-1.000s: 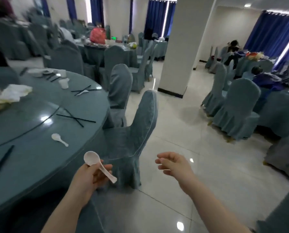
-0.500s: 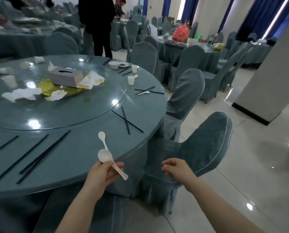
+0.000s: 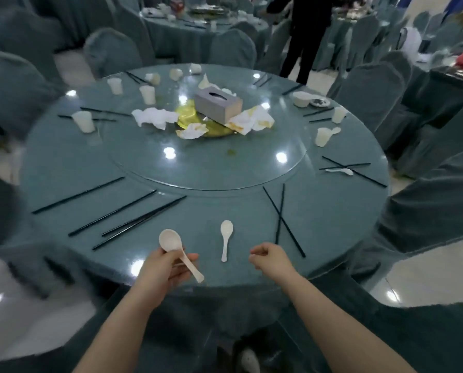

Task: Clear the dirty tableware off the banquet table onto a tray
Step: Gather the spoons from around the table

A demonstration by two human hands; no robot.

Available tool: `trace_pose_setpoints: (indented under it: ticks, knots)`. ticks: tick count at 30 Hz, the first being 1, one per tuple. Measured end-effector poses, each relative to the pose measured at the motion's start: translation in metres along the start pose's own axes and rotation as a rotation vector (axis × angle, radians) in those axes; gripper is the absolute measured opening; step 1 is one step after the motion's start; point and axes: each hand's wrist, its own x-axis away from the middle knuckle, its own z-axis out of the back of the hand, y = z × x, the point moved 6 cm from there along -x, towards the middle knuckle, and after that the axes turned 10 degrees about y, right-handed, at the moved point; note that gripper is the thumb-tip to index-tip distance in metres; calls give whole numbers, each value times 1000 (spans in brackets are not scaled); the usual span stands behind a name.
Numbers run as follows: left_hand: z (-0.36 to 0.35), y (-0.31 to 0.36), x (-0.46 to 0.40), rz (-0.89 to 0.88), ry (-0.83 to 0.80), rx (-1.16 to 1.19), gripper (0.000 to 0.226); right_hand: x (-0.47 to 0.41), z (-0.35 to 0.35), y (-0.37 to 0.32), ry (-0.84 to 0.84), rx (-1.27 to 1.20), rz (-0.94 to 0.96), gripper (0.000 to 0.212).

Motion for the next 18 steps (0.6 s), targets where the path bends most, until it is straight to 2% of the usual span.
trace_pose_setpoints:
  ticks: [4,7,11,14,16,18]
  knots:
    - [9,2,-18,32,178,65,9,-63,-34,-17,-79,135,35,34]
    - [14,-1,-23,43,286,111,10,-97,-54,-33,-95,209,118,44]
    - [24,-6,-21,64,383,154,12,-114,-81,-45,-123,356,197,28]
    - [21,-4,-26,72,407,170,13,-119,-86,-43,-93,469,244,30]
    - [15,3,-32,63,383,159,12,-121,-80,-47,-138,392,230,28]
    - [4,8,-40,58,332,125,13,-123,-63,-48,-167,133,139,18]
